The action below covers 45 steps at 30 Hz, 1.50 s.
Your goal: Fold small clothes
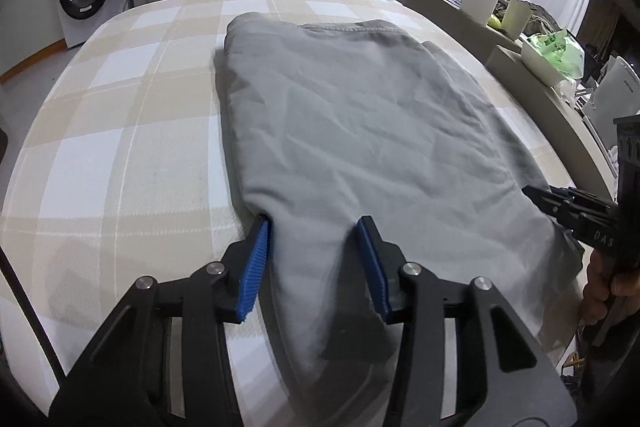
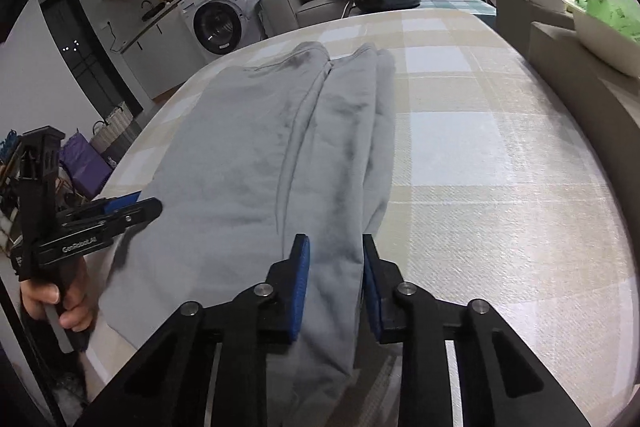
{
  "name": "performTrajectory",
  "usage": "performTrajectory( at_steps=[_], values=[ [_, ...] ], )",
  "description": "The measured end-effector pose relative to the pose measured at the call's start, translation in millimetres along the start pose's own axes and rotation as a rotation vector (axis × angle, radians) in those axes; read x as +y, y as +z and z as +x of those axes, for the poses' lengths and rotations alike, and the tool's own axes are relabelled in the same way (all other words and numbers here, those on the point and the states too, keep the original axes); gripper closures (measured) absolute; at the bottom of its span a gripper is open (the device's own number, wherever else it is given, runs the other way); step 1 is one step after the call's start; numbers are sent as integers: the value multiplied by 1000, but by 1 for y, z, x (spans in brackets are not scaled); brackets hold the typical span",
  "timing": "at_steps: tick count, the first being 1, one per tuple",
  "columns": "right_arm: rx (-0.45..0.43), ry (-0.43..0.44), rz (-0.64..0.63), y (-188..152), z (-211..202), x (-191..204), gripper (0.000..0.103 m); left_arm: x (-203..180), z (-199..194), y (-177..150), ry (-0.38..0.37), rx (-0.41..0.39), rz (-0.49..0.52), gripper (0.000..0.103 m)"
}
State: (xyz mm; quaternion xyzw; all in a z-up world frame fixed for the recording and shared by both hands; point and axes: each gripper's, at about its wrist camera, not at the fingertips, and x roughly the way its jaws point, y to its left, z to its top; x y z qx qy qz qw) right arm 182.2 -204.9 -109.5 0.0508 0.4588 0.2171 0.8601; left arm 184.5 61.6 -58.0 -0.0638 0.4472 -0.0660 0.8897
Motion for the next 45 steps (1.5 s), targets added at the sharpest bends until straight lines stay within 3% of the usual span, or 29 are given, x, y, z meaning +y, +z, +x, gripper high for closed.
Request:
performTrajectory(
  at_steps=[4,8,13,15,17,20,25,29,34,35,36,38,41,43,45],
  values=[
    [5,8,21,5,4,-3,79,-1,3,3,16,3,-2,60],
    [15,-12,-20,0,-3,-3,78,0,-7,-9,35,10,6,48],
    [16,-8,-29,-15,-27,-8,72,1,-38,-33,-19,8,-19,47],
    [2,15,-31,-19,-34,-3,72,-8,-41,-42,-39,16,9,47],
    [-8,39,-59,-23,-36,8,69,-22,-37,-53,-1,28,76,41],
    [12,-20,-137,-31,-30,21,65,-32,-38,-64,57,-10,159,36],
    [13,-74,-161,-38,-36,10,57,-11,-49,-74,59,31,131,25],
    [4,-89,-144,-39,-45,0,56,8,-61,-83,84,50,87,24],
    [-82,-63,-111,-38,-67,-3,54,19,-79,-86,90,-31,23,24],
    [-95,-52,-101,-37,-69,-3,45,18,-82,-86,84,-52,17,24],
    [-110,-40,-93,-36,-72,-2,29,17,-86,-86,76,-71,12,24],
    [-165,-11,-92,-37,-80,3,11,10,-91,-85,73,-122,16,24],
    [-242,18,-106,-43,-89,13,0,-8,-95,-85,102,-194,48,19],
    [-283,41,-121,-48,-91,19,0,-19,-95,-89,97,-217,74,14],
    [-312,33,-141,-53,-92,22,0,-29,-95,-92,74,-235,79,1]
  ],
)
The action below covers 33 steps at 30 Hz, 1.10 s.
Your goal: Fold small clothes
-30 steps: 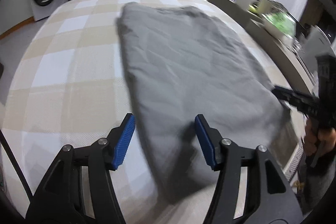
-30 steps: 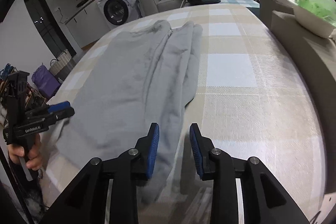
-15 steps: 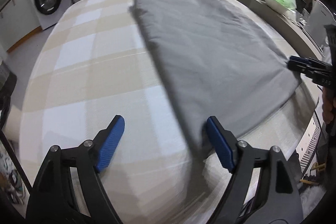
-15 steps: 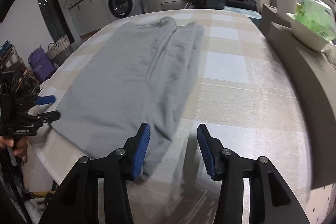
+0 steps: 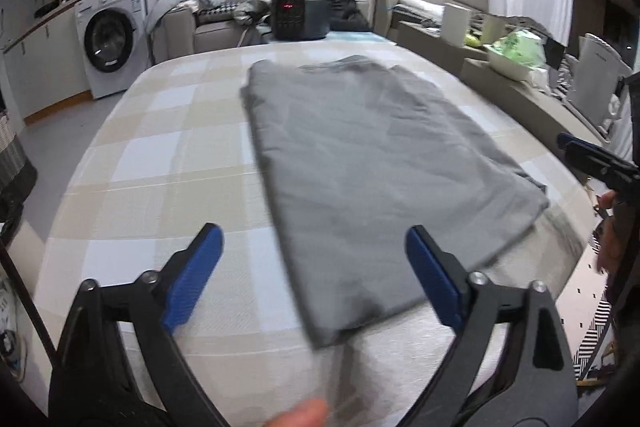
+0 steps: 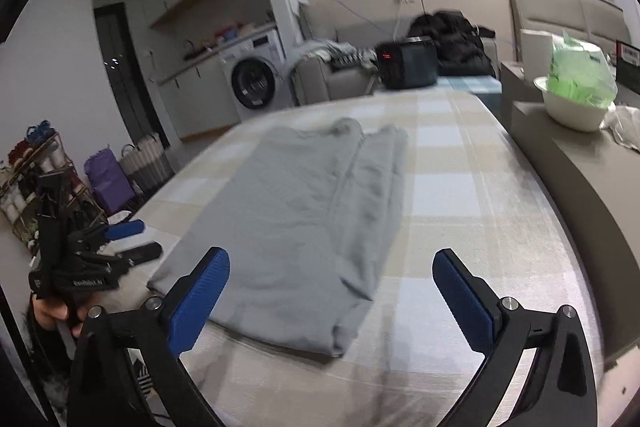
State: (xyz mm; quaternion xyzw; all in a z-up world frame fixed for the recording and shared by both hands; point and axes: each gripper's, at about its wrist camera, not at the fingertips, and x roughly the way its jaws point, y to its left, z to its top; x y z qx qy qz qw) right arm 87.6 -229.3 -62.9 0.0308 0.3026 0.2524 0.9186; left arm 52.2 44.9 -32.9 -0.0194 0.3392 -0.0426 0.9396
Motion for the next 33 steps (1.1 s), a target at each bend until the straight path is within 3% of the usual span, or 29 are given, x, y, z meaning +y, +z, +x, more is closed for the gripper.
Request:
performTrajectory(
  at_steps=[6,10,14,21,33],
  values=[
    [-89,1,-46,-11,-8,6,0,-16,-6,-9,13,-76,-13,1],
    [-79,68,-43,-14,-4,8,0,-20,7,-11,23,-54,7,1],
    [-80,92,-32,-17,-2,6,0,-8,9,-11,-26,-58,-56,1],
    [-71,89,-14,-18,1,3,0,-9,2,-9,18,-108,-37,1],
    [-68,97,-2,-19,3,0,0,-15,-20,2,-17,-157,0,1]
  ],
)
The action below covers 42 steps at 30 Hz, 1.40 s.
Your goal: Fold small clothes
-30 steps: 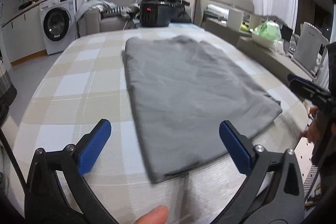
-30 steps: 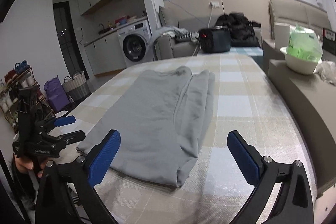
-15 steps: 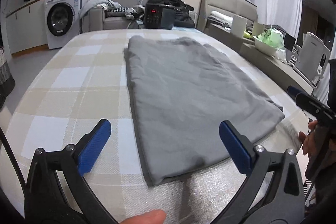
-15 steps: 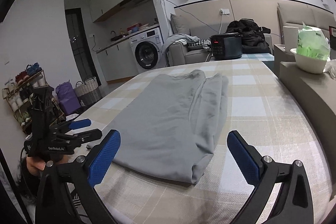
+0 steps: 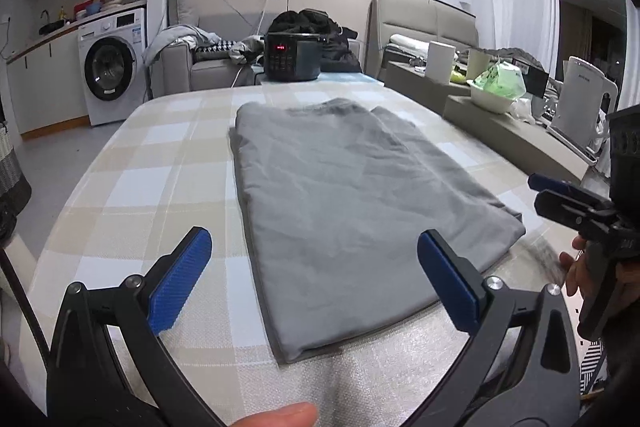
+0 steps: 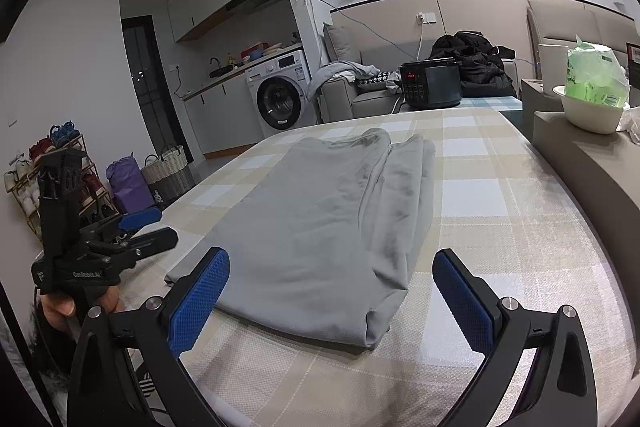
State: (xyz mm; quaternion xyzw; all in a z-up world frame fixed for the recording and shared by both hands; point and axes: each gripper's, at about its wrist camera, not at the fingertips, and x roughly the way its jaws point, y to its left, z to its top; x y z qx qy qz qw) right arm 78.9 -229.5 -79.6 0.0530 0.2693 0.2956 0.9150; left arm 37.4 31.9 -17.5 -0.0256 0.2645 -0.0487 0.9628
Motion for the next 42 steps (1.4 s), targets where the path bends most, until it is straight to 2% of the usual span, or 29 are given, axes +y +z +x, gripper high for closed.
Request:
performTrajectory(
  at_steps=[15,25,42],
  values=[
    [12,4,-4,-3,2,1,0,9,4,-4,-45,12,-54,1],
    [16,4,-4,-3,2,3,0,-1,4,-7,-64,7,-14,1],
    [23,2,-1,-5,4,4,0,-1,4,-7,-74,14,-14,1]
  ],
)
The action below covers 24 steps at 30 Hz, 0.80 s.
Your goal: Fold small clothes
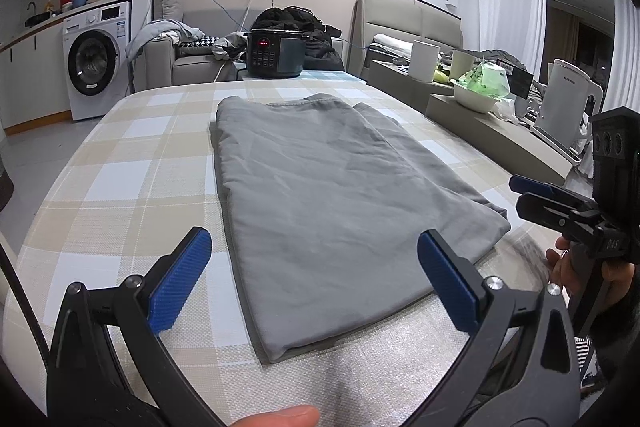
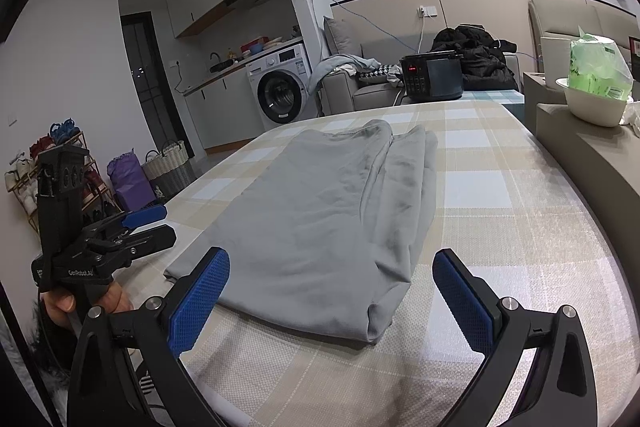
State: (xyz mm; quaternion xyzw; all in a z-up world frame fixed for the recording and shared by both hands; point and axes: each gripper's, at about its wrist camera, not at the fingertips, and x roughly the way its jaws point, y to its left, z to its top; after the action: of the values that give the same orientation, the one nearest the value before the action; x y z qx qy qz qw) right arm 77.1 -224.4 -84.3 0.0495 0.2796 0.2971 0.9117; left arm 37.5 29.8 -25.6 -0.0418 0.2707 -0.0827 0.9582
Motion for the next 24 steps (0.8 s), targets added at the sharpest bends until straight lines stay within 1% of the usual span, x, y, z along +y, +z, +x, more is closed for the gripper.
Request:
performTrajectory(
  at_steps=[24],
  values=[
    [6,-1,1,-1,1,0,0,-1,0,0,-3,0,4,1]
  ],
)
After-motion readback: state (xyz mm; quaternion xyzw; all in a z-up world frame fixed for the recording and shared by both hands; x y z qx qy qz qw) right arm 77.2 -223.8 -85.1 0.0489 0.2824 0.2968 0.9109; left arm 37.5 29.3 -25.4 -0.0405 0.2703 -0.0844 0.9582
